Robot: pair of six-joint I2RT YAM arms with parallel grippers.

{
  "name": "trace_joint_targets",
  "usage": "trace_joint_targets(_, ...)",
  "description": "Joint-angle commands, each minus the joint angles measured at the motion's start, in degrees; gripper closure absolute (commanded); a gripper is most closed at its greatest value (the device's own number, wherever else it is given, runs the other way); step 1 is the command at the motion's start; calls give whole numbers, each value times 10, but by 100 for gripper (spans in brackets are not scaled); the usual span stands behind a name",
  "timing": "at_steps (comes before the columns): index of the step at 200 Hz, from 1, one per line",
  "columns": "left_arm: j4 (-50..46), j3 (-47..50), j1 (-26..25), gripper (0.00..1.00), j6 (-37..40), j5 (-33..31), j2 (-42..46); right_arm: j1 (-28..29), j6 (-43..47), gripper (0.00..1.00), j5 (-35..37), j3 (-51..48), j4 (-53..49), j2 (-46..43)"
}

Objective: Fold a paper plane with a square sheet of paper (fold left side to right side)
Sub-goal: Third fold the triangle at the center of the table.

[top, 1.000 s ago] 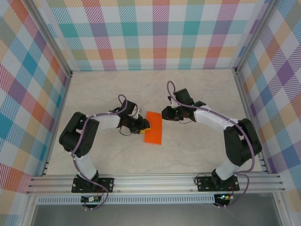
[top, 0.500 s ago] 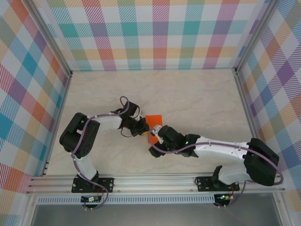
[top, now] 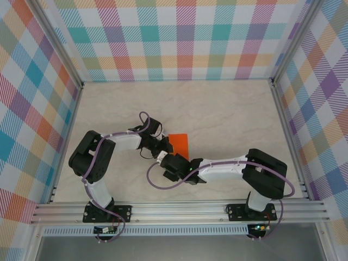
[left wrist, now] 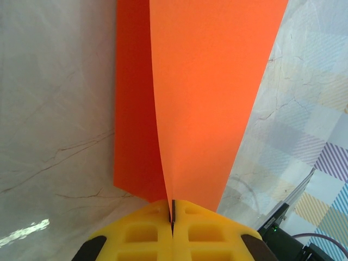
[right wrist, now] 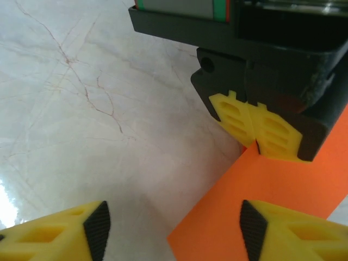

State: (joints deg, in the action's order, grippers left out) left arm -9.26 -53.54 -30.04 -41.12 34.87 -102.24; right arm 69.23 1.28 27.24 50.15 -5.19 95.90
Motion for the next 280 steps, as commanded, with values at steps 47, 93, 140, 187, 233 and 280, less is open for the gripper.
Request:
trace_joint_targets(47, -27, -26, -8, 97, 5, 1, 12, 1, 22, 76, 26, 12, 4, -8)
trace_joint_targets(93, -38, -35, -8, 95, 14, -2, 11, 0, 18, 100, 20, 10, -7, -16)
trace_joint_targets(140, -105, -46, 0, 67, 49, -18, 37, -18, -6, 100, -26, -4, -2, -30)
trace_joint_targets(187, -181, -51, 50, 48, 98, -8, 69, -37, -13, 100, -54, -8, -10, -35)
trace_joint_targets(233, -205, -123, 70, 49, 131, 10, 48, -42, -20, 100, -67, -10, -10, -36)
trace_joint_targets(280, -197, -244, 40, 73, 140, 52, -78, -46, -28, 100, -74, -9, -10, -36)
